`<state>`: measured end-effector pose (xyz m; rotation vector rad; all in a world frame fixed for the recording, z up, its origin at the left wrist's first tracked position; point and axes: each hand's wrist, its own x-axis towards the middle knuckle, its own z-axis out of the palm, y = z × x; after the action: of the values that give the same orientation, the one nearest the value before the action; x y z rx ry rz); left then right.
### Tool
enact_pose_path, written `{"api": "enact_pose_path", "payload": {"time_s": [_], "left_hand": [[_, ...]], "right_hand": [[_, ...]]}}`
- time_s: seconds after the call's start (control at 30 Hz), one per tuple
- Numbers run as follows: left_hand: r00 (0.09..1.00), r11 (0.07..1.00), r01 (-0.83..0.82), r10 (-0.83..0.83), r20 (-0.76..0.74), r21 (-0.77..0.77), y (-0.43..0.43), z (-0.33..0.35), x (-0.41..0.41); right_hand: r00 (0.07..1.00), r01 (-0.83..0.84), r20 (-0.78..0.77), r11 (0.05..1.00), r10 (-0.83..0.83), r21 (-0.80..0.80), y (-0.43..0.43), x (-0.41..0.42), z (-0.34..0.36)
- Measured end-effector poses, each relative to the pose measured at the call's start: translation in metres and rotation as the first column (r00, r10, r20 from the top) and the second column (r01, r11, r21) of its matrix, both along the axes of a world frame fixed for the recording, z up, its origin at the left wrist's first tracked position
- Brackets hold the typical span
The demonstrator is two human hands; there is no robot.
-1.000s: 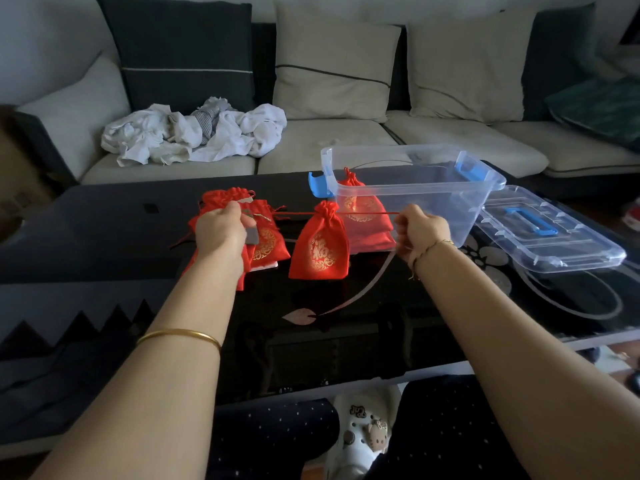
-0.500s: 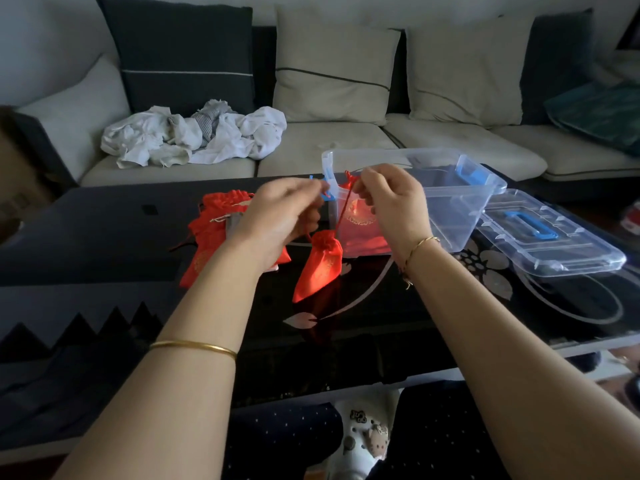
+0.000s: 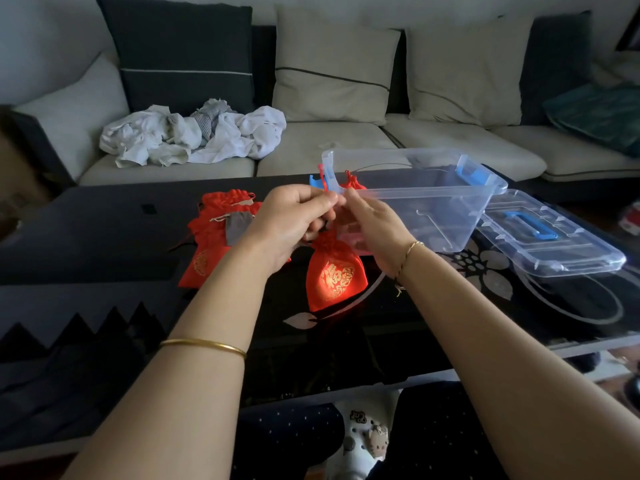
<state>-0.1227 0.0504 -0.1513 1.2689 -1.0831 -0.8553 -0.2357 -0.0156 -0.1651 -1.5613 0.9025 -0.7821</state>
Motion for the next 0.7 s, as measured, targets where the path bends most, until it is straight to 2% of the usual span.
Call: {"api": "enact_pose_path", "payload": {"time_s": [0.13, 0.27, 0.37, 0.43, 0.5, 0.6, 0.63, 0.7], "left_hand": [[0.999, 1.000, -0.028, 0.028, -0.021, 0.007, -0.002, -0.001, 0.001], [0.991, 0.991, -0.133, 0.134, -0.011, 0.019, -0.003, -0.005, 0.007], [0.994, 0.993, -0.110, 0.110, -0.010, 0.042, -0.003, -0.005, 0.008], [0.996, 0.995, -0.089, 0.089, -0.002, 0.050, -0.002, -0.004, 0.007], [0.999, 0.998, -0.032, 0.031, 0.007, 0.056, -0.001, -0.002, 0.004], [0.984, 1.000, 0.013, -0.013, 0.179, 0.000, -0.001, 0.000, -0.001], [0.957, 0.999, -0.016, 0.029, 0.290, -0.048, -0.001, -0.001, -0.003], [0.842, 0.981, -0.100, 0.173, 0.511, -0.167, -0.003, -0.002, -0.005]], "right_hand": [[1.000, -0.010, 0.016, 0.994, 0.012, -0.107, -0.003, 0.002, -0.002], [0.995, -0.058, 0.087, 0.998, 0.058, -0.003, -0.003, -0.007, 0.002], [0.987, -0.150, -0.061, 0.988, 0.151, 0.026, -0.002, -0.014, 0.003], [0.999, -0.036, -0.033, 0.999, 0.036, 0.001, -0.002, -0.013, 0.004], [0.992, 0.094, 0.092, 0.993, -0.087, -0.068, -0.006, -0.011, 0.003], [0.984, 0.004, 0.176, 0.997, 0.010, -0.077, -0.008, -0.004, -0.002], [0.987, -0.030, 0.157, 0.997, 0.042, -0.073, -0.007, -0.003, -0.004], [0.990, -0.062, 0.127, 0.997, 0.067, -0.042, -0.006, -0.002, -0.006]]}}
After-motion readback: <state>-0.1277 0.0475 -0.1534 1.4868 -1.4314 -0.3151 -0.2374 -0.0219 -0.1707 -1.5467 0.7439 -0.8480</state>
